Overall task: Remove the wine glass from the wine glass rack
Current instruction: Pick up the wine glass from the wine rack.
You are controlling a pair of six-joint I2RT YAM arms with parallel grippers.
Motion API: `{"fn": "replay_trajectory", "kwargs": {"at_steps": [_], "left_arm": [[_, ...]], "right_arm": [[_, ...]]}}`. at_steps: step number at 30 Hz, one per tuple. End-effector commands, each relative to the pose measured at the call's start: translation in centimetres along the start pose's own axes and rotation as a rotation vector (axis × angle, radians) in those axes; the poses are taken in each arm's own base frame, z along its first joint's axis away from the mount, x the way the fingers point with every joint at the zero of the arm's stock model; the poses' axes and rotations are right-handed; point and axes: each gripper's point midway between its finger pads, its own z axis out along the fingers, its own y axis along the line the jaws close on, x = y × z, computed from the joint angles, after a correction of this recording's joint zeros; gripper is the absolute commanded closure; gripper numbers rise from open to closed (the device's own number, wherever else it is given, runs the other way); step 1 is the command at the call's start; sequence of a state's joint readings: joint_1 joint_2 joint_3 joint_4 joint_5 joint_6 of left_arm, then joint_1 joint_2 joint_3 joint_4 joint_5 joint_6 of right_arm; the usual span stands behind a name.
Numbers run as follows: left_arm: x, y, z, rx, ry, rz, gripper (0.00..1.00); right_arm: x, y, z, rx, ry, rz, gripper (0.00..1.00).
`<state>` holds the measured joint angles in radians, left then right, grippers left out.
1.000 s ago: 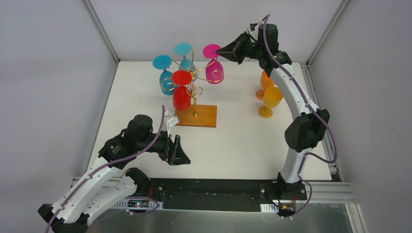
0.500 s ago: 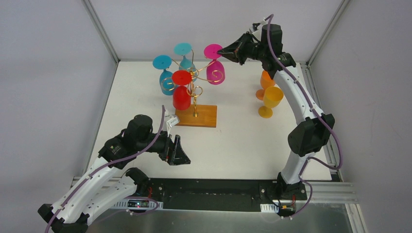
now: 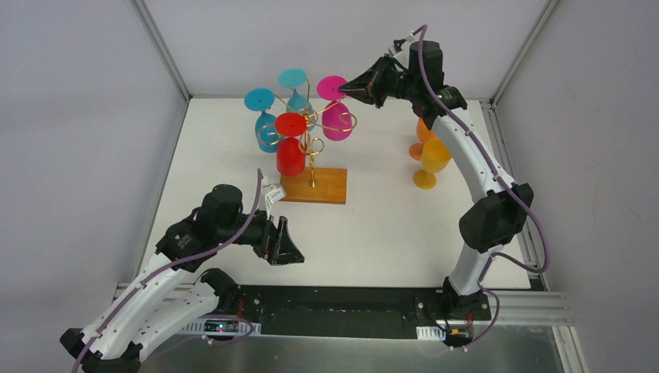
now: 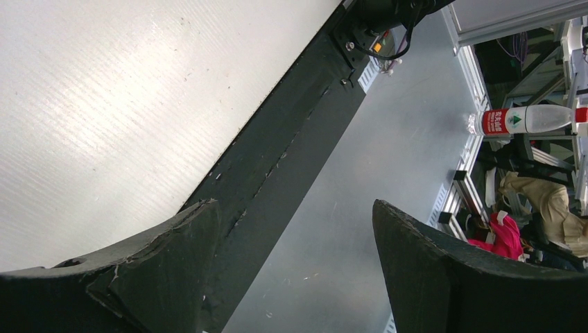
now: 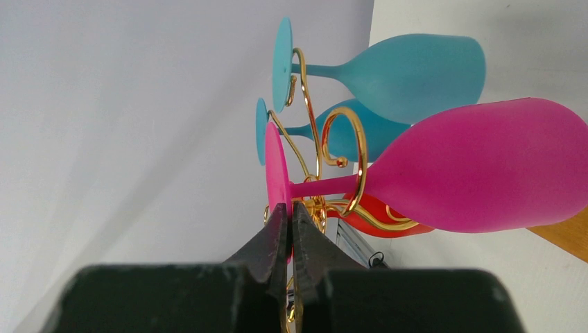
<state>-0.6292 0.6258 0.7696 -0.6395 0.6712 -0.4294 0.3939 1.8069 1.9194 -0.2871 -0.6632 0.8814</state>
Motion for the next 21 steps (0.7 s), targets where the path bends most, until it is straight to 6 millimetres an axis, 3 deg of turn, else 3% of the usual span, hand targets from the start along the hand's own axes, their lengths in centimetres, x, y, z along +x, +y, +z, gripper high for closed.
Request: {"fn": "replay_trajectory", "kwargs": {"at_steps": [1,21], "left_arm": [[0.0,0.0,0.0,0.006,-0.008,0.026,0.17],[0.1,-0.1,0.0,0.009,-0.007,0.026,0.17]], "right_arm": [[0.3,3.9,-0.3,-0.076,-0.004,-0.071,1.0],[-1.5,3.8,2.3,-0.06,-0.032,-0.063,1.0]]}}
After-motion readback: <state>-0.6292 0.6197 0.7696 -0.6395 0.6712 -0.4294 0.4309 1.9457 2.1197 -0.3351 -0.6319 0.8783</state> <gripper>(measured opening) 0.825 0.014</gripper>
